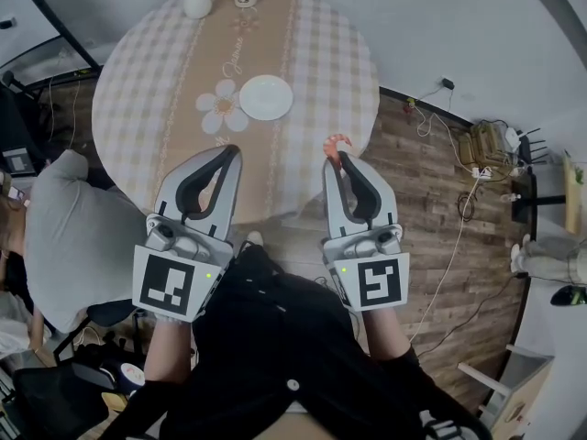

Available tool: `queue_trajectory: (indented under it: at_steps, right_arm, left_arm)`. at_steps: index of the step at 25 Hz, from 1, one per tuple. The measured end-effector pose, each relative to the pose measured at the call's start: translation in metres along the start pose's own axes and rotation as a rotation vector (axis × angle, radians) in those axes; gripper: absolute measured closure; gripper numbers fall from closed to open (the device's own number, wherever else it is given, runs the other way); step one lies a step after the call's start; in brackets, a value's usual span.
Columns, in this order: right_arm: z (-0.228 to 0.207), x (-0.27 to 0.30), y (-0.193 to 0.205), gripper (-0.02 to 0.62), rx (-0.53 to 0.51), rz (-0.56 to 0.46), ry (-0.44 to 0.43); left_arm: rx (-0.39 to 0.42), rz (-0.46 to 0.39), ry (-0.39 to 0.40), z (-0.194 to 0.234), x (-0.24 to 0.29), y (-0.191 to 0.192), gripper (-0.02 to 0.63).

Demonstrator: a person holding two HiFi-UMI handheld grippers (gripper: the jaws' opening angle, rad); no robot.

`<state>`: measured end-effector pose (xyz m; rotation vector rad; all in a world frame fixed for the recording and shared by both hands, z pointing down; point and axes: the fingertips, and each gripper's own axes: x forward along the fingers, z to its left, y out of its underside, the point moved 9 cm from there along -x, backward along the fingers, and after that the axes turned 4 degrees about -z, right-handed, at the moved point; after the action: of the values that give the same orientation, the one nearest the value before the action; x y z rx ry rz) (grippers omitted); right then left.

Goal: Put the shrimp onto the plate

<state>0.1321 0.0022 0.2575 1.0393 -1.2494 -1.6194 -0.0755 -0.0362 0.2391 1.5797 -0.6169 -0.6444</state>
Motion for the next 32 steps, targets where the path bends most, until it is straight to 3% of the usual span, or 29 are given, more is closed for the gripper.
queue_trajectory:
  at_steps: [13, 25, 32]
  right_arm:
    - [0.021, 0.058, 0.012, 0.555, 0.007, 0.020, 0.014]
    - [0.028, 0.074, 0.012, 0.555, 0.000, 0.055, 0.017]
    - [0.020, 0.078, 0.015, 0.555, 0.001, 0.047, -0.015]
  left_arm:
    - [-0.014, 0.014, 0.023, 0.059, 0.010, 0.015, 0.602]
    - [-0.048, 0.014, 0.033, 0.077, 0.017, 0.021, 0.602]
    - [-0.048, 0.010, -0.007, 0.074, 0.020, 0.021, 0.602]
